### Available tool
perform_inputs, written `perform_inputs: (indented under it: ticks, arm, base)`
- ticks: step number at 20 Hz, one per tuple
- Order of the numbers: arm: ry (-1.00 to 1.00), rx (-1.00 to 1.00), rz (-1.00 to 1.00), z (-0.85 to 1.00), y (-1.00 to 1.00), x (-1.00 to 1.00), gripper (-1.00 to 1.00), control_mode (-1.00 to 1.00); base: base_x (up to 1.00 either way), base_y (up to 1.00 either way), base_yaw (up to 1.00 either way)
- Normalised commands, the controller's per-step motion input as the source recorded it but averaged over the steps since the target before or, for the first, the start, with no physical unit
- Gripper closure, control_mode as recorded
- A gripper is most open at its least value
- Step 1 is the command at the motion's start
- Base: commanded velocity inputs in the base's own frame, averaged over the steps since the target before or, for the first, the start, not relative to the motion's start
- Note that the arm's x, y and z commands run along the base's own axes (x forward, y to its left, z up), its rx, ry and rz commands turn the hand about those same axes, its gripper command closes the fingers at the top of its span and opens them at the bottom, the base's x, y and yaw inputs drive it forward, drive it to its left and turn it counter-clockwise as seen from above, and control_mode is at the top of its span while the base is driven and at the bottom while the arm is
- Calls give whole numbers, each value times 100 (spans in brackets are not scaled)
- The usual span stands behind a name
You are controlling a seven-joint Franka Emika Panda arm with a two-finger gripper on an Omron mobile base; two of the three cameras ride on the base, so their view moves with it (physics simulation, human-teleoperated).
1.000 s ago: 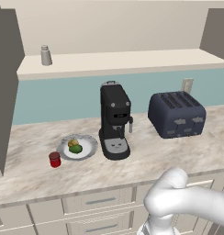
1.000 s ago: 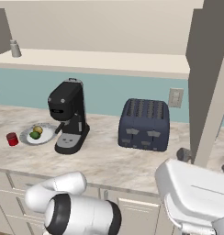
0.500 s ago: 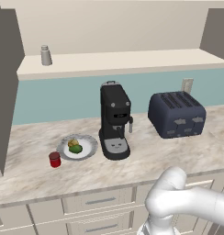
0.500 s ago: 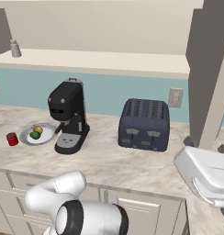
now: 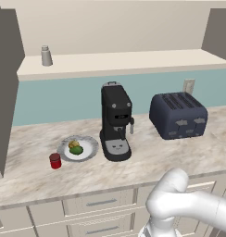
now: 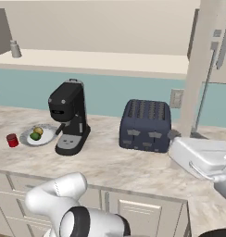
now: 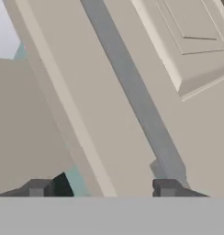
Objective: Pick the avocado and bread from the counter and place them on the plate. Then pick the jam from the cabinet and place it next to the plate. Lastly close the cabinet door.
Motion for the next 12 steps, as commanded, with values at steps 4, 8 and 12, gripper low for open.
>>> perform_inputs:
  ticks: [4,8,12]
  arm:
    - [0,-6,20,-9,82,71,-100,-100]
    - [-2,-9,9,-3,100,89,-100,-100]
    - [-16,-8,-3,0,100,100,-100,-100]
  base:
    - [0,0,0]
    - [0,0,0]
    - [0,0,0]
